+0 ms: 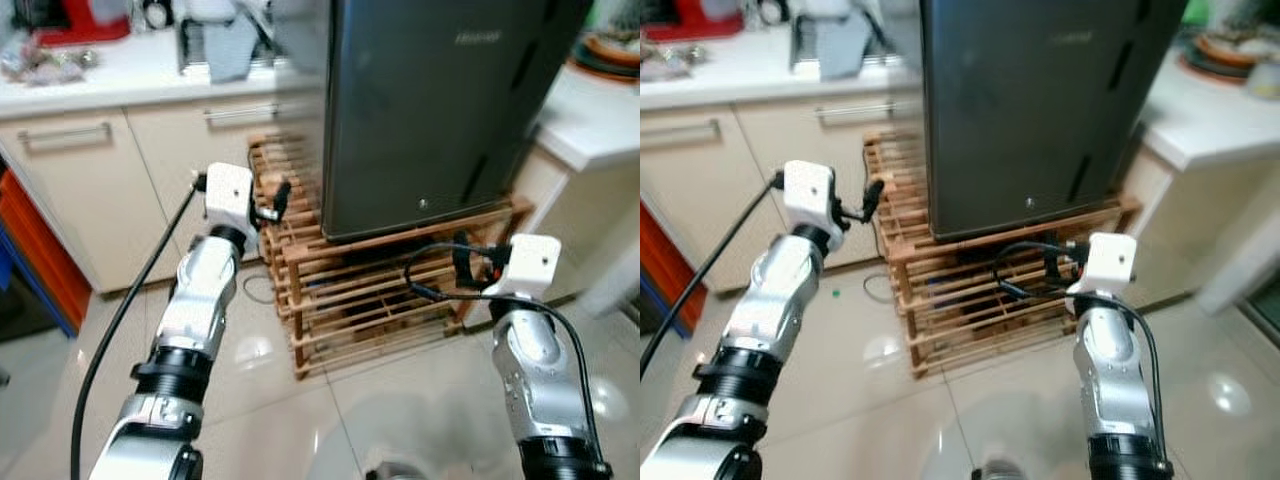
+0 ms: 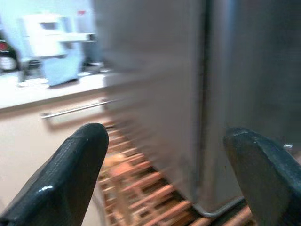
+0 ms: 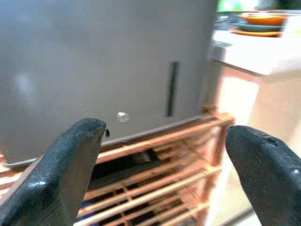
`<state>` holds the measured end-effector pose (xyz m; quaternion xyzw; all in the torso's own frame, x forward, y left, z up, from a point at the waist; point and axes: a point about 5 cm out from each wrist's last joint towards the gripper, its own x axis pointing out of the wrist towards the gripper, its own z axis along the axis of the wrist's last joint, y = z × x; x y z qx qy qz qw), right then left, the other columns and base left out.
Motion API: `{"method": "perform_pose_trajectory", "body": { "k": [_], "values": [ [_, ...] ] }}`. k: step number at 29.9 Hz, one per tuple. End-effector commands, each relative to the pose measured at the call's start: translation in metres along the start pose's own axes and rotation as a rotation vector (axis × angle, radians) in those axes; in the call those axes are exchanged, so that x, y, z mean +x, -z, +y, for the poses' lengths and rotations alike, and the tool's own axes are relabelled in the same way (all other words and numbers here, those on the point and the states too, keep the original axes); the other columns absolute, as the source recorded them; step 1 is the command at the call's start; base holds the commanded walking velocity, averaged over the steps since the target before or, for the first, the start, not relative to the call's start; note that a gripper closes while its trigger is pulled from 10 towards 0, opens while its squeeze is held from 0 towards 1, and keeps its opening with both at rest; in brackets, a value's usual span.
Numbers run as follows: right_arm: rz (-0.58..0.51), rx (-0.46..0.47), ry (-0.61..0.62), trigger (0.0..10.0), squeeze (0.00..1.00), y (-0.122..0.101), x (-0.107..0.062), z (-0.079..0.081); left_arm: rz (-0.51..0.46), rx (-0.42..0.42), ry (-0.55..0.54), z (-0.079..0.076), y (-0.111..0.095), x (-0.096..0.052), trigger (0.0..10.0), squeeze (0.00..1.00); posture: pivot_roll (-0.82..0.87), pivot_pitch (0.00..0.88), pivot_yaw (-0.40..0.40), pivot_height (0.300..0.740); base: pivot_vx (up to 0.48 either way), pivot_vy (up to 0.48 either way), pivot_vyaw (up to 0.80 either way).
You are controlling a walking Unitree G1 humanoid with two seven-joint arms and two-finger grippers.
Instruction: Restocking fridge
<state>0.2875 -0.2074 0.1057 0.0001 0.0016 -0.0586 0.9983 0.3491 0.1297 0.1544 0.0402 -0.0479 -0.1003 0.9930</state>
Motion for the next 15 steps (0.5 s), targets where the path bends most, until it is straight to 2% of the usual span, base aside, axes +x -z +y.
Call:
{"method": "perform_pose_trajectory", "body": {
  "k": [1,8,12,15],
  "values": [
    [-0.005,0.015,0.002,10.0,0.00,-0.001,0.001,0.000,0.000,-0.002,0.020,-0.007,-0.002,0.003,10.0,0.00,-0.20,0.000,0.018,0.740,0.000,0.480,-0.76],
    [-0.003,0.012,-0.003,10.0,0.00,0.000,-0.001,0.000,0.018,-0.037,0.065,-0.011,0.001,0.003,10.0,0.00,-0.20,0.000,0.022,0.740,0.000,0.480,-0.76],
    [0.000,-0.010,-0.023,10.0,0.00,0.001,-0.003,0.001,0.076,-0.068,0.080,-0.014,0.012,-0.003,10.0,0.00,-0.20,0.000,0.022,0.740,0.000,0.480,-0.76],
    [-0.007,-0.005,-0.057,10.0,0.00,0.003,-0.006,0.005,0.083,-0.077,0.106,-0.026,0.017,-0.009,10.0,0.00,-0.20,0.000,0.023,0.740,0.000,0.000,0.00]
  ]
}}
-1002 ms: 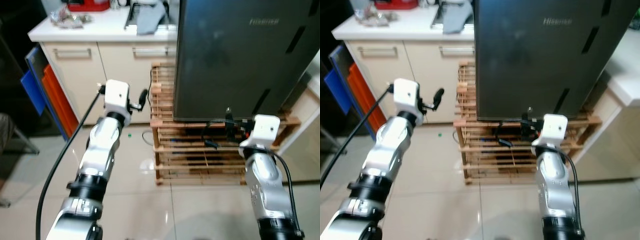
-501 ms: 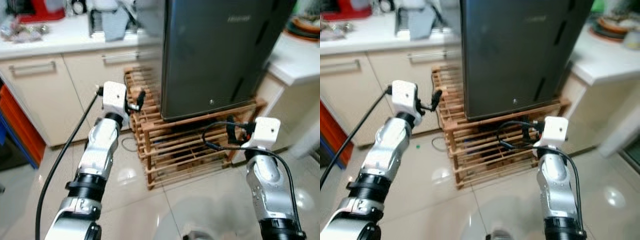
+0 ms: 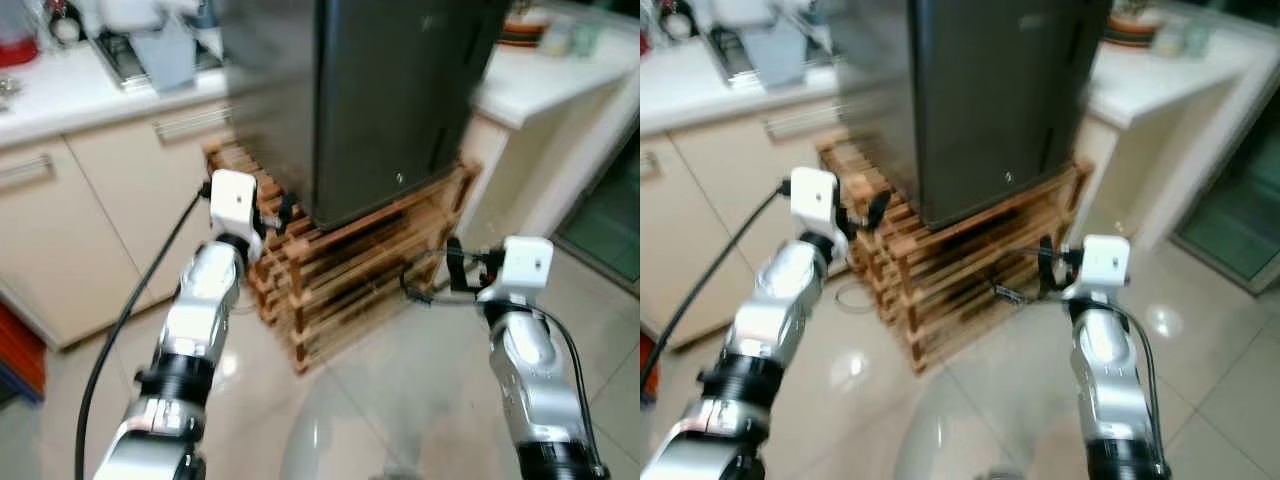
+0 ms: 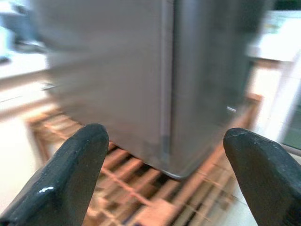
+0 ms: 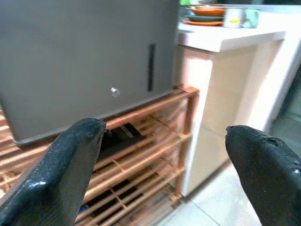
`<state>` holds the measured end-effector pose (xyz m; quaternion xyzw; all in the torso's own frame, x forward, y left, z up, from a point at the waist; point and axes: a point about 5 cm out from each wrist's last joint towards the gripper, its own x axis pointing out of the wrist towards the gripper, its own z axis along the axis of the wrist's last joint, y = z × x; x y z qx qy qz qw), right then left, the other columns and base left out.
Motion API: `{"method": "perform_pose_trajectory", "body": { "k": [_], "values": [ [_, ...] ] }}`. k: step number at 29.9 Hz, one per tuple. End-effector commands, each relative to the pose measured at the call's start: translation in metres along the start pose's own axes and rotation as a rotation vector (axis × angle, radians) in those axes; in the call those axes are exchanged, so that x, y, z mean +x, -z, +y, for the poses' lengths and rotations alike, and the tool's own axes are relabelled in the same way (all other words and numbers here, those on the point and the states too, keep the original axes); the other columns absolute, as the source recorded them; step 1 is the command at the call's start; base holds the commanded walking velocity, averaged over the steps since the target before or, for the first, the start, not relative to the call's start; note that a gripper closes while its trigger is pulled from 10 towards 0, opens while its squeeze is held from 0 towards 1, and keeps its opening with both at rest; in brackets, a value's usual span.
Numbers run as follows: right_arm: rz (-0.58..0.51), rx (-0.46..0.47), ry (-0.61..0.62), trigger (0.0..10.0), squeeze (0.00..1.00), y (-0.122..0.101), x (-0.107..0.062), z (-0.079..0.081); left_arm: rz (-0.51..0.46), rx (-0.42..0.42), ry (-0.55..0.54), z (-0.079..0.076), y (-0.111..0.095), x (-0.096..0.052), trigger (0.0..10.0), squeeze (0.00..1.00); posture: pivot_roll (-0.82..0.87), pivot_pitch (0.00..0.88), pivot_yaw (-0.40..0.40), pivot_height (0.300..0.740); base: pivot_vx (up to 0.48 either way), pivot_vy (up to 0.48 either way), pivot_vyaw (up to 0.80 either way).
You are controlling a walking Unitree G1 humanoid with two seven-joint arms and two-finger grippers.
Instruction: Restocking fridge
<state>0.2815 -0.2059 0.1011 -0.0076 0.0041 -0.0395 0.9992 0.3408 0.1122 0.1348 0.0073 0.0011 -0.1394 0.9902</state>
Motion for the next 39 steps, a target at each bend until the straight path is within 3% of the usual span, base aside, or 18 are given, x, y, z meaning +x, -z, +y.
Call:
{"method": "perform_pose_trajectory", "body": {
  "k": [1,10,22,33,39],
  "values": [
    [-0.007,0.009,-0.024,10.0,0.00,-0.001,0.000,0.005,-0.014,-0.004,0.031,-0.008,-0.001,-0.003,10.0,0.00,-0.20,0.000,0.023,0.740,0.000,0.000,0.00],
    [-0.020,-0.010,-0.062,10.0,0.00,-0.004,0.001,0.015,-0.064,-0.080,0.008,-0.008,-0.016,0.004,10.0,0.00,-0.20,0.000,0.020,0.740,0.313,0.000,0.00],
    [-0.017,-0.019,-0.067,10.0,0.00,-0.003,0.002,0.013,-0.100,-0.047,0.061,-0.016,-0.025,0.007,10.0,0.00,-0.20,0.000,0.021,0.740,0.433,0.000,0.00],
    [-0.014,-0.024,-0.085,10.0,0.00,-0.002,0.003,0.015,-0.138,-0.038,0.072,-0.020,-0.033,0.010,10.0,0.00,-0.20,0.000,0.018,0.740,0.374,0.299,0.00],
    [-0.001,-0.021,-0.079,10.0,0.00,-0.001,0.004,0.015,-0.142,-0.045,0.045,-0.016,-0.037,0.014,10.0,0.00,-0.20,0.000,0.021,0.740,0.043,0.000,-0.49]
  ]
}}
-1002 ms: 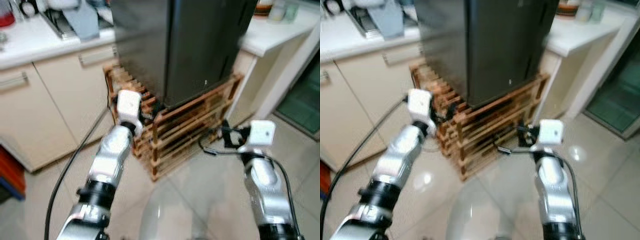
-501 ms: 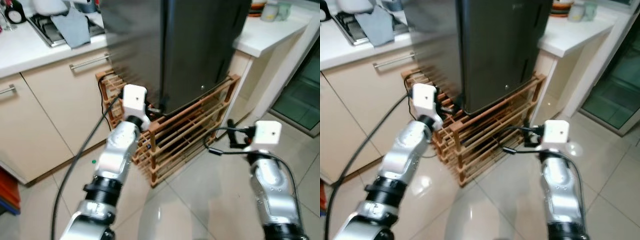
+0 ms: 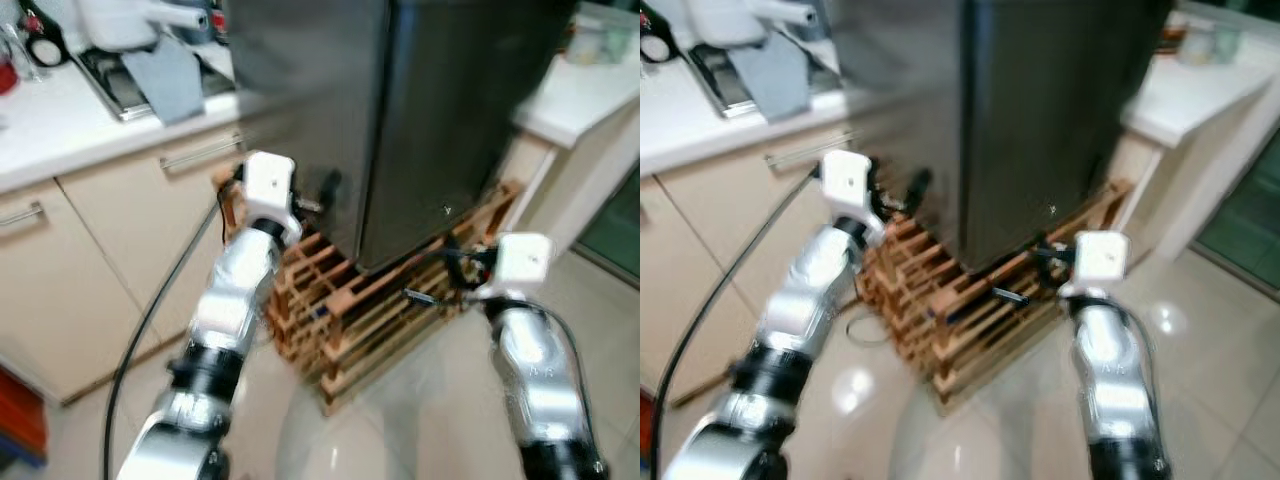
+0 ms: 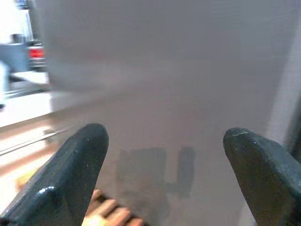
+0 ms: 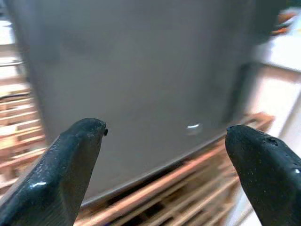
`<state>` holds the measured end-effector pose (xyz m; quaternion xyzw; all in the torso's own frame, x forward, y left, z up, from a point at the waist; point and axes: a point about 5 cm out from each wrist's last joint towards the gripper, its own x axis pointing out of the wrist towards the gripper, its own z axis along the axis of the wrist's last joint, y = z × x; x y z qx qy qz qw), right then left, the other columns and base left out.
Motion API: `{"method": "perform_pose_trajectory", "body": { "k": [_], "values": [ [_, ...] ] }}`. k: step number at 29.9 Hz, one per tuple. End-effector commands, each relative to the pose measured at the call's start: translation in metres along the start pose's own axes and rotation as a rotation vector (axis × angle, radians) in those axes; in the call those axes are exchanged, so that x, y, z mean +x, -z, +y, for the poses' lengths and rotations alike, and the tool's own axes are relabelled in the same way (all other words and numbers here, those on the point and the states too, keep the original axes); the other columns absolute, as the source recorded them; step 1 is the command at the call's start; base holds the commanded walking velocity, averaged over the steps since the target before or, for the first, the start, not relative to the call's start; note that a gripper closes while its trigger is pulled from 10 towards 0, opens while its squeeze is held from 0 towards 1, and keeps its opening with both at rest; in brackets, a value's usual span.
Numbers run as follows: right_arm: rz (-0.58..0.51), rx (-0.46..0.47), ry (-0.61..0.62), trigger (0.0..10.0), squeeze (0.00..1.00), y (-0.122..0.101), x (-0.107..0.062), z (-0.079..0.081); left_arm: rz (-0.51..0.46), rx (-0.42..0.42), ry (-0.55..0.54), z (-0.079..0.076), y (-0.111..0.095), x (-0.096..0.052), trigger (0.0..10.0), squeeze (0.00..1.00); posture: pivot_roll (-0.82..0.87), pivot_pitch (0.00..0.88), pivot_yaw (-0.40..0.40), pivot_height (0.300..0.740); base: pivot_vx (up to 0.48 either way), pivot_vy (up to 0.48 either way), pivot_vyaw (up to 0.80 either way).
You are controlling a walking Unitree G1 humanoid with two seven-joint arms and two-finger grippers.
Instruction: Restocking fridge
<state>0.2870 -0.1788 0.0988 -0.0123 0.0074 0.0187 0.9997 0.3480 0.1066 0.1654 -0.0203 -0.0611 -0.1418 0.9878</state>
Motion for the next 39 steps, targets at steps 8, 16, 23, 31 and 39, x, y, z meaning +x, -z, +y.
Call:
{"method": "perform_pose_trajectory", "body": {
  "k": [8,16,23,31,39],
  "values": [
    [-0.024,-0.005,0.029,10.0,0.00,-0.003,-0.003,-0.011,-0.006,-0.012,0.079,-0.010,-0.023,0.014,10.0,0.00,-0.21,0.000,0.021,0.740,0.000,0.000,-0.19],
    [-0.038,-0.035,0.030,10.0,0.00,-0.010,-0.005,-0.014,0.050,-0.092,0.295,-0.042,-0.025,0.020,10.0,0.00,-0.22,0.000,0.015,0.740,0.000,0.000,0.00],
    [-0.019,-0.052,0.049,10.0,0.00,-0.009,-0.004,-0.019,0.006,0.002,0.378,-0.066,-0.019,0.020,10.0,0.00,-0.23,0.000,0.012,0.740,0.000,0.000,-0.45],
    [-0.035,-0.045,0.040,10.0,0.00,-0.011,-0.006,-0.017,-0.012,0.068,0.211,-0.051,-0.024,0.035,10.0,0.00,-0.23,0.000,0.010,0.740,0.000,0.000,-0.20],
    [-0.029,-0.046,0.034,10.0,0.00,-0.010,-0.008,-0.017,-0.053,0.076,0.111,-0.038,-0.036,0.041,10.0,0.00,-0.24,0.000,0.014,0.740,0.000,0.000,0.00]
  ]
}}
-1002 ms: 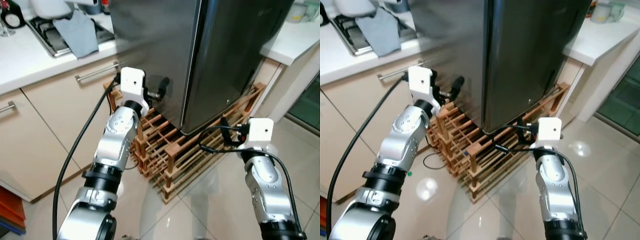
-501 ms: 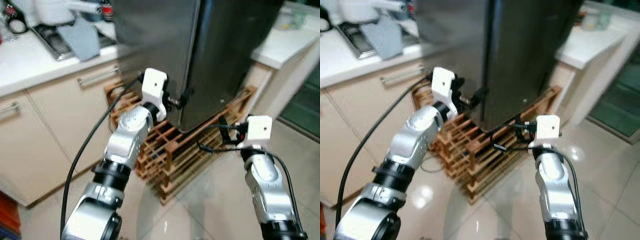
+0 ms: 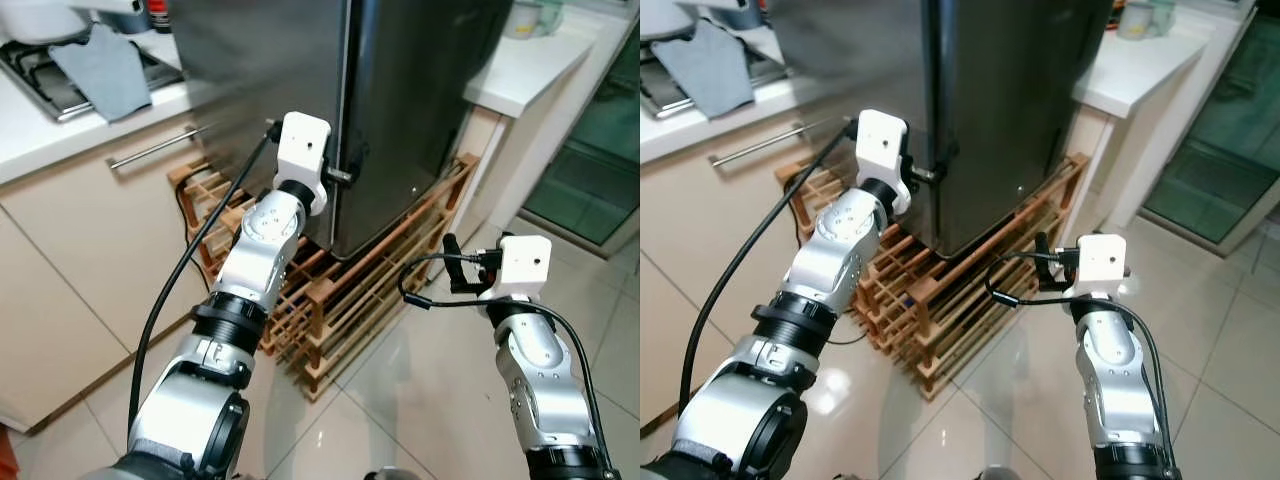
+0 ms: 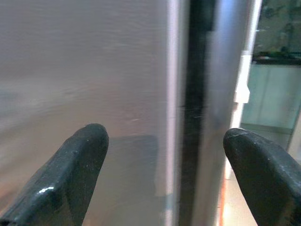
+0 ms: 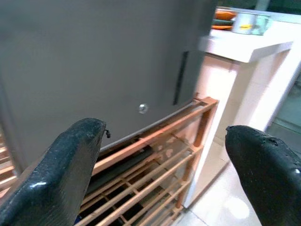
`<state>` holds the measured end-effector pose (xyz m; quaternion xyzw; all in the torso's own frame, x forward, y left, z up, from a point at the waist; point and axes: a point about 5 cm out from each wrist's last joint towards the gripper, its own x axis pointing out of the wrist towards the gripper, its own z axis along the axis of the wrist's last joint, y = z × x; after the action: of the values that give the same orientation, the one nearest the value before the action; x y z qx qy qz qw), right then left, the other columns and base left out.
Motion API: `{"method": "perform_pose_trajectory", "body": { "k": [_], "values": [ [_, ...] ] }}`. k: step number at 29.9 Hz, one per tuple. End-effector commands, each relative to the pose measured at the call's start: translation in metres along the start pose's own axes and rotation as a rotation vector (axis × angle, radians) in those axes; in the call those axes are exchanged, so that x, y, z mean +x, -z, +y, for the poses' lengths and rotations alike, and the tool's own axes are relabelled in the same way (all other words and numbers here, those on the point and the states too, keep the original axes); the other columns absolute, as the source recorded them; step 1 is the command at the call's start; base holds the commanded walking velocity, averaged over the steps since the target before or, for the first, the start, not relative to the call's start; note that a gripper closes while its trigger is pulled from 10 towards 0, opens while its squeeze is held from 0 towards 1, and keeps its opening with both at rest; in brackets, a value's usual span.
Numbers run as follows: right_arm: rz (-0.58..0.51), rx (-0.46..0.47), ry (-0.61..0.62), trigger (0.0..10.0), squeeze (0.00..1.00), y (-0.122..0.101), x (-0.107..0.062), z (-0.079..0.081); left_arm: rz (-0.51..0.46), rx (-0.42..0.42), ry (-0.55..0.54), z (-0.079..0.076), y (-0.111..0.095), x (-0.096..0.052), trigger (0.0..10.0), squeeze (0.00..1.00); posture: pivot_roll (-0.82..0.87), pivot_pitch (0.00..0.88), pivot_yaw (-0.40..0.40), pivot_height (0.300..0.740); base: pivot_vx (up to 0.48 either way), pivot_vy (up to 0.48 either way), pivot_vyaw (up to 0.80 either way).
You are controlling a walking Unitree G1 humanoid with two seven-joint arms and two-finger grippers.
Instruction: Restocking fridge
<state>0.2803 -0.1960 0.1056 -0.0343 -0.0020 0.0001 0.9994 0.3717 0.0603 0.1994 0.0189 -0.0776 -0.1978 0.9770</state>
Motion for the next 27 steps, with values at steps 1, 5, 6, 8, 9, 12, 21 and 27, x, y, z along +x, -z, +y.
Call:
{"method": "perform_pose_trajectory", "body": {
  "k": [1,5,6,8,9,12,21,27],
  "values": [
    [-0.010,-0.001,-0.002,10.0,0.00,-0.003,-0.001,-0.001,-0.031,-0.001,-0.006,0.001,-0.007,0.001,10.0,0.00,-0.24,0.000,0.014,0.740,0.000,0.000,0.00],
    [0.001,0.001,-0.010,10.0,0.00,0.000,-0.001,0.000,0.004,-0.018,0.011,-0.002,0.002,0.002,10.0,0.00,-0.23,0.000,0.009,0.740,0.000,0.000,0.00],
    [0.002,0.001,-0.016,10.0,0.00,0.001,-0.001,0.002,0.008,-0.032,0.018,-0.004,0.003,0.004,10.0,0.00,-0.23,0.000,0.010,0.740,0.000,0.000,0.00],
    [0.001,0.002,-0.021,10.0,0.00,0.000,-0.001,0.003,0.007,-0.053,0.029,-0.007,0.003,0.007,10.0,0.00,-0.23,0.000,0.009,0.740,0.000,0.000,0.00],
    [0.001,0.003,-0.022,10.0,0.00,0.000,-0.001,0.003,0.006,-0.059,0.034,-0.009,0.002,0.008,10.0,0.00,-0.23,0.000,0.009,0.740,0.000,0.000,0.00],
    [-0.004,0.003,-0.023,10.0,0.00,-0.001,0.000,0.003,0.016,-0.098,0.062,-0.016,0.003,0.012,10.0,0.00,-0.24,0.000,0.009,0.740,0.000,0.000,0.00],
    [-0.001,-0.003,-0.030,10.0,0.00,-0.001,-0.002,0.001,0.027,-0.130,0.141,-0.040,-0.001,0.024,10.0,0.00,-0.25,0.000,0.005,0.740,0.000,0.000,0.00],
    [0.000,0.000,-0.032,10.0,0.00,-0.001,-0.002,0.002,0.019,-0.130,0.154,-0.046,-0.005,0.030,10.0,0.00,-0.26,0.000,0.009,0.740,0.000,0.000,0.00]
  ]
}}
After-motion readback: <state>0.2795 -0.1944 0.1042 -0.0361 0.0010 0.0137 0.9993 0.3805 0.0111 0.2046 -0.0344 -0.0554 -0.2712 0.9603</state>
